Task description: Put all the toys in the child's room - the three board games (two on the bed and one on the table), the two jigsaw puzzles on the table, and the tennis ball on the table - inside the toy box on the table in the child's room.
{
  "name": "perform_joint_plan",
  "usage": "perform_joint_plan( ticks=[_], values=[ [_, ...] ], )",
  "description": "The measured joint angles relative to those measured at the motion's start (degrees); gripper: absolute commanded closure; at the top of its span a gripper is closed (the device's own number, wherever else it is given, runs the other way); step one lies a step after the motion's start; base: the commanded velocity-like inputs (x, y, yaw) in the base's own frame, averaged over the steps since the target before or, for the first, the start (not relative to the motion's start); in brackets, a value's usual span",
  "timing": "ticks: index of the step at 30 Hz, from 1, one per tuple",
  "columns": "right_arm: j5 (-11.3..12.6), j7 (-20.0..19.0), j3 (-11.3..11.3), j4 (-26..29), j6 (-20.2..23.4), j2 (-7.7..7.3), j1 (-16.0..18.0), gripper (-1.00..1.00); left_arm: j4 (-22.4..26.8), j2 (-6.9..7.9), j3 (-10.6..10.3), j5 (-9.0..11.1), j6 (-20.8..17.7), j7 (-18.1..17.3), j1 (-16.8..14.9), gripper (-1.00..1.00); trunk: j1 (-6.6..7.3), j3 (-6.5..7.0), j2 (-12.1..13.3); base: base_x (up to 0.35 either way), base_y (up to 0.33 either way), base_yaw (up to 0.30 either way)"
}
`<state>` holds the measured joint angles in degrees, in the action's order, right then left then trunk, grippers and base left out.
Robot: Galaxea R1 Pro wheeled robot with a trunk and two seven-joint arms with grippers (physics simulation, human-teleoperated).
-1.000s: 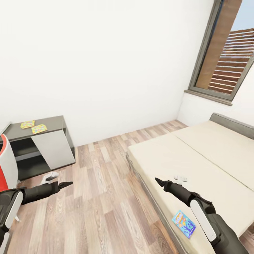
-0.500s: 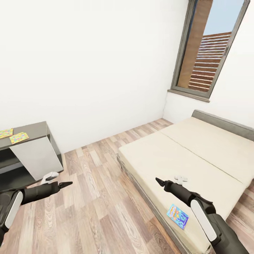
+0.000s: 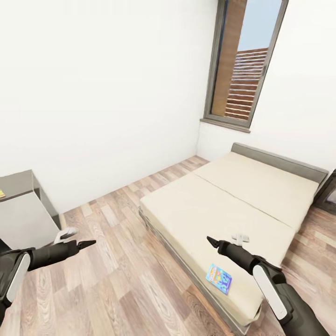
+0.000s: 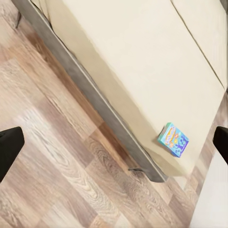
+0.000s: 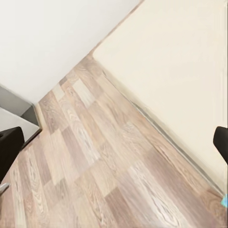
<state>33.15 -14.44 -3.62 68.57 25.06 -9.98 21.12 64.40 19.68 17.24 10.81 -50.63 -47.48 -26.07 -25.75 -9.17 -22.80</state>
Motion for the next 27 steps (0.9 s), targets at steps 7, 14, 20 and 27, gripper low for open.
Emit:
perform_joint_plan(
  ticks=[7,14,20,27],
  values=[
    [0.0,0.0,1.7,-0.3,0.0,0.00,0.0,-1.00,0.0,0.00,0.0,0.0,0.0,0.0,0.0,-1.00,0.00,0.27,0.0,0.000,0.000,-0.280],
    [0.1,0.0,2.2,-1.2,0.0,0.01,0.0,-1.00,0.0,0.00,0.0,0.0,0.0,0.0,0.0,-1.00,0.00,0.54,0.0,0.000,0.000,-0.280],
    [0.2,0.0,2.4,-1.3,0.0,0.00,0.0,-1.00,0.0,0.00,0.0,0.0,0.0,0.0,0.0,-1.00,0.00,0.77,0.0,0.000,0.000,-0.280],
    [0.2,-0.1,4.5,-1.6,0.0,-0.03,0.0,-1.00,0.0,0.00,0.0,0.0,0.0,0.0,0.0,-1.00,0.00,1.04,0.0,0.000,0.000,-0.280]
  ],
)
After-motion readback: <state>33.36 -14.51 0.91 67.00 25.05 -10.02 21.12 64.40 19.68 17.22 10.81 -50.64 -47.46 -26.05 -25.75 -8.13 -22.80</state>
